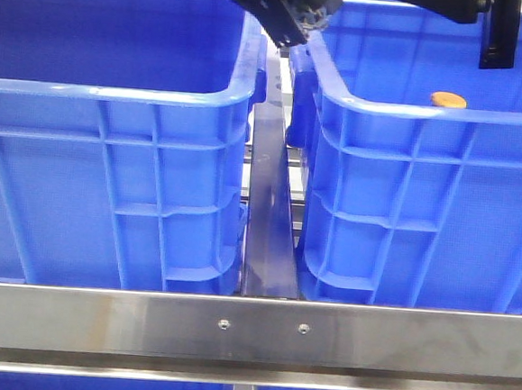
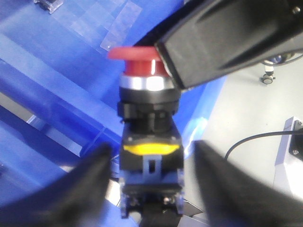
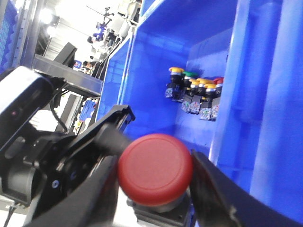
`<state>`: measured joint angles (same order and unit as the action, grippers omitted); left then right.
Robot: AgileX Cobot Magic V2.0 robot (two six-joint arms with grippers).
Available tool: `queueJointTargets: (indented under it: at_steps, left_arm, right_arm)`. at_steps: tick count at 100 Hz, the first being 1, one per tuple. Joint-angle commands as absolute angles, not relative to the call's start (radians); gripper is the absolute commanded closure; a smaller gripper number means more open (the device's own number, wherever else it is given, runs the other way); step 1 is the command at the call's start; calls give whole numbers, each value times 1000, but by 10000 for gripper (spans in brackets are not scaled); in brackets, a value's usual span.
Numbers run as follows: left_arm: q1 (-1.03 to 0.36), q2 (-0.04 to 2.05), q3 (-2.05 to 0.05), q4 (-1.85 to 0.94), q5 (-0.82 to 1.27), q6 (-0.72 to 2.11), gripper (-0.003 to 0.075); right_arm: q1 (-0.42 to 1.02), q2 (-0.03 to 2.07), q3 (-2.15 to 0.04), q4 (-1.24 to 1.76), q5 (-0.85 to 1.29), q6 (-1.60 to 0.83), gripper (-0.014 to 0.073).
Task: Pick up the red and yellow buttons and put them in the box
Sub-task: 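Carry the red button to the crate gap and grasp its cap with the right gripper, then release the left gripper and move the red button into the crate with the right gripper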
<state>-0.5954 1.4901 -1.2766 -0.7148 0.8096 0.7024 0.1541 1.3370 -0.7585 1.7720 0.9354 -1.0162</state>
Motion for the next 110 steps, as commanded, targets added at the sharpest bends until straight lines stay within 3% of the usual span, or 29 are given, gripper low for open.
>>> queueJointTargets:
  at_steps: [1,9,34,67,82,110]
  left_arm:
    - [-603,1454,-1307,-767,789,702,122]
    - [-603,1454,-1307,-767,789,702,60]
    - [-601,1413,-1307,-765,791,700,60]
    - [-601,1387,-1307,-757,790,694,60]
    - [-601,1387,-1307,-762,790,695,60]
    - [-601,1387,-1307,-772,790,695,60]
  right_arm:
    - [156,1312,-788,1842,1002,-1031,313]
    - [156,1311,-788,1842,1008,-1031,313]
    - [92,1311,-788,1860,1014,-1031,313]
    - [-219,1311,-828,1802,1079,-1031,313]
    - [-318,1311,-939,1622,931,-1070,313]
    - [-324,1314,-1022,1445,544,-1221,313]
